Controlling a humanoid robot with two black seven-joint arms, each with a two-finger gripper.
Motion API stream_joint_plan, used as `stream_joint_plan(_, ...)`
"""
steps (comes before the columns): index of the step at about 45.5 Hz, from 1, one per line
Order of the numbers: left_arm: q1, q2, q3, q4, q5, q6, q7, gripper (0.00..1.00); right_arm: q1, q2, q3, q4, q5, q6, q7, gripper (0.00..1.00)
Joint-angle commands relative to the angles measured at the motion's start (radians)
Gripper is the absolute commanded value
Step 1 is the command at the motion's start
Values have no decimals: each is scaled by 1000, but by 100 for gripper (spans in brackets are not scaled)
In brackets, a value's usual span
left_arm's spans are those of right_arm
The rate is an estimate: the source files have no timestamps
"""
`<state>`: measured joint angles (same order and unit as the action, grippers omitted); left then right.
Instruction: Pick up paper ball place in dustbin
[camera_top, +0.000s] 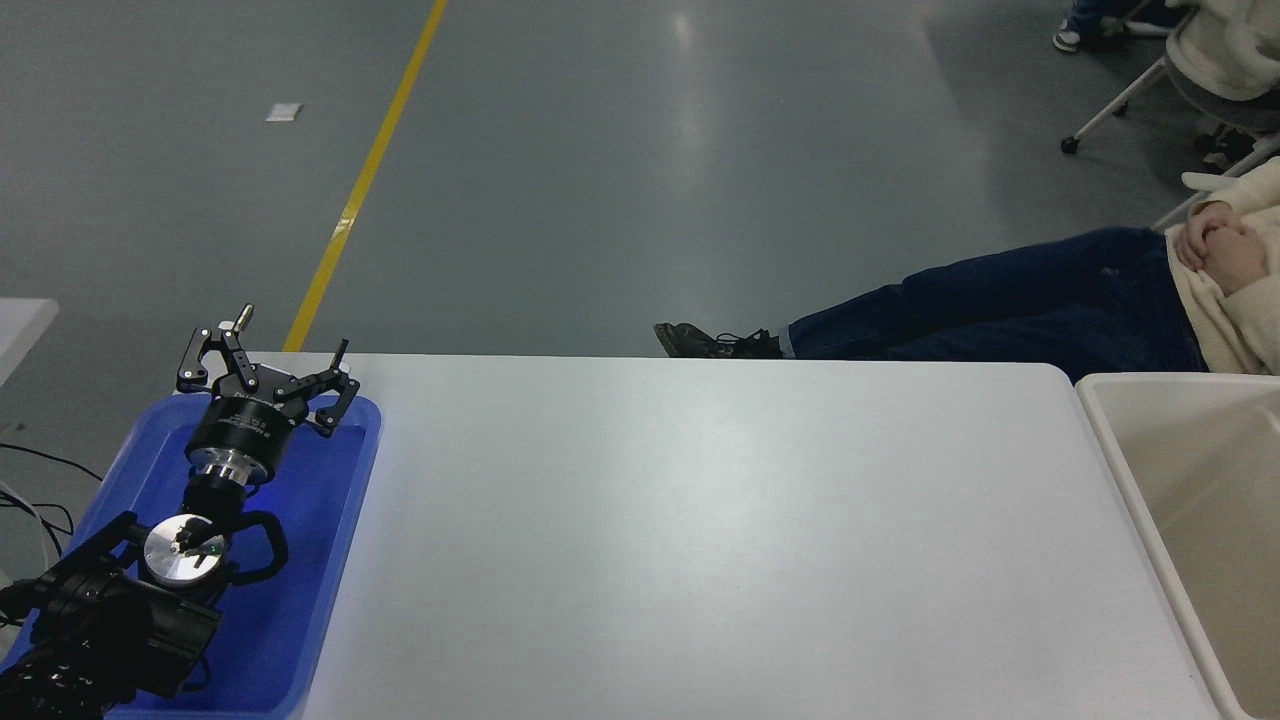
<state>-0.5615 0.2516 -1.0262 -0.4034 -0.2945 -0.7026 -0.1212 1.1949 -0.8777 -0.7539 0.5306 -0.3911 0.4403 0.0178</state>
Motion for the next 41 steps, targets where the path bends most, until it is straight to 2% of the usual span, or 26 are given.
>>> stream_joint_plan(1,0,-2,0,0,0,0,0,100,-414,221,301,-428,4,-167,-1,0)
stream_joint_plan(5,0,0,0,0,0,0,0,100,-463,258,308,-446,3,-258,-2,0)
stream_joint_plan(10,0,0,0,0,0,0,0,100,-497,284,309,-446,4,-345,-38,0)
stream_joint_plan(17,0,0,0,0,0,0,0,100,-508,296,318,-446,5,-380,-50,0)
stream_joint_plan(18,0,0,0,0,0,0,0,100,-508,296,318,-446,4,-385,-50,14)
stream_joint_plan(20,0,0,0,0,0,0,0,100,-508,293,318,-448,4,-402,-48,53)
stream_joint_plan(21,0,0,0,0,0,0,0,100,-508,293,318,-451,4,-416,-47,68)
stream_joint_plan(22,0,0,0,0,0,0,0,100,-508,293,318,-449,6,-431,-47,74)
stream_joint_plan(30,0,0,0,0,0,0,0,100,-514,302,320,-445,4,-509,-47,85)
stream_joint_plan(36,0,0,0,0,0,0,0,100,-514,302,320,-445,4,-511,-47,85)
stream_joint_plan(41,0,-2,0,0,0,0,0,100,-514,302,320,-445,4,-512,-47,92)
